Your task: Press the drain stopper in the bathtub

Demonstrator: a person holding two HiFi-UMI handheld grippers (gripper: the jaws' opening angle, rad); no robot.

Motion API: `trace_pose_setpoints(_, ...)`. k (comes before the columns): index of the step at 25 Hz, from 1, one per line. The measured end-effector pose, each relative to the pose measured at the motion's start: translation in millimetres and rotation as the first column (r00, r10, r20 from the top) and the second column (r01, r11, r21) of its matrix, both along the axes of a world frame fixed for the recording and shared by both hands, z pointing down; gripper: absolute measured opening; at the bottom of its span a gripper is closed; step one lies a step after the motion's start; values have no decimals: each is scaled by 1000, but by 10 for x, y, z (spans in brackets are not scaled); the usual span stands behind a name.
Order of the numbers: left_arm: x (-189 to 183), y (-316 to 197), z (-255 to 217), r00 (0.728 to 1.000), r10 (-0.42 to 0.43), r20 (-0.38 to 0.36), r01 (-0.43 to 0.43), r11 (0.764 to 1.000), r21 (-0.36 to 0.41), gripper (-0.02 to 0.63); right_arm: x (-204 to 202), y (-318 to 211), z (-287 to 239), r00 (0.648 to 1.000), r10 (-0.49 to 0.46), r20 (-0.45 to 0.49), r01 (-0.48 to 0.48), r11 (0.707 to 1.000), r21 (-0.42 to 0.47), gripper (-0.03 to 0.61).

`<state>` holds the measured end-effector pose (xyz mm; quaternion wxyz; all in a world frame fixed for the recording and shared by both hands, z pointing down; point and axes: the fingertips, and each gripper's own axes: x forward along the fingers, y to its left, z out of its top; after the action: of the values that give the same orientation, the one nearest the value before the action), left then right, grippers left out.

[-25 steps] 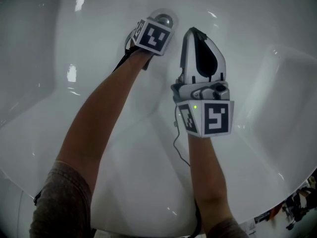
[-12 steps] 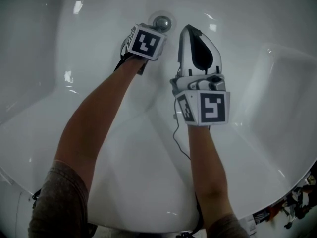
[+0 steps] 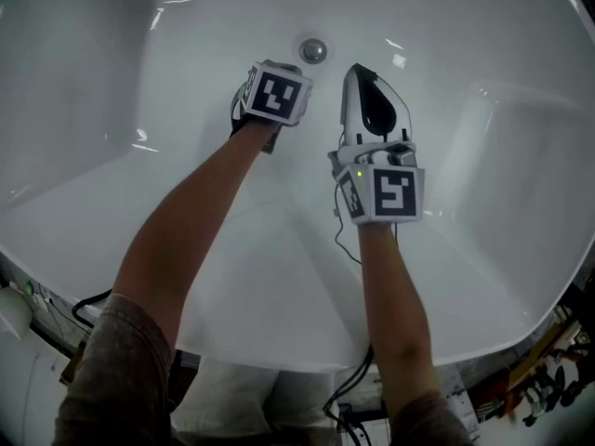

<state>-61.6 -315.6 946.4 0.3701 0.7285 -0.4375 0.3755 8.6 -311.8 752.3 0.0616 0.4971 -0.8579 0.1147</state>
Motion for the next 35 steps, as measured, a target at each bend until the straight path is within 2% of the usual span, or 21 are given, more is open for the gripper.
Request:
trace_pose_setpoints(10,56,95,-1367,998,-24,-65,27,999,39,-2,-131,257,-1182,1000,-10,2,10,1000,-2,0)
trace_pose_setpoints(13,46,167,-1793,998,-17,-65,21,998,55,0,-150,367,-1526,1000,-15,-1,15,1000,-4,0)
trace_pose_setpoints(18,-47,391,-2469,996,-52,-77,55,998,30,-1,-166,580,-2087,1000,-12,3,12,1000,-3,0)
trace_pose_setpoints(24,-71,594,-3322,991,-89,-98,95,994,54,-1,-94,784,-2773,1000,-1,17,1,1000,-19,0)
trace_pose_setpoints(35,-40,1061,-4916,990,-90,-112,101,990,99,-2,-70,1251,-4090,999,-3,45,3,1000,-12,0)
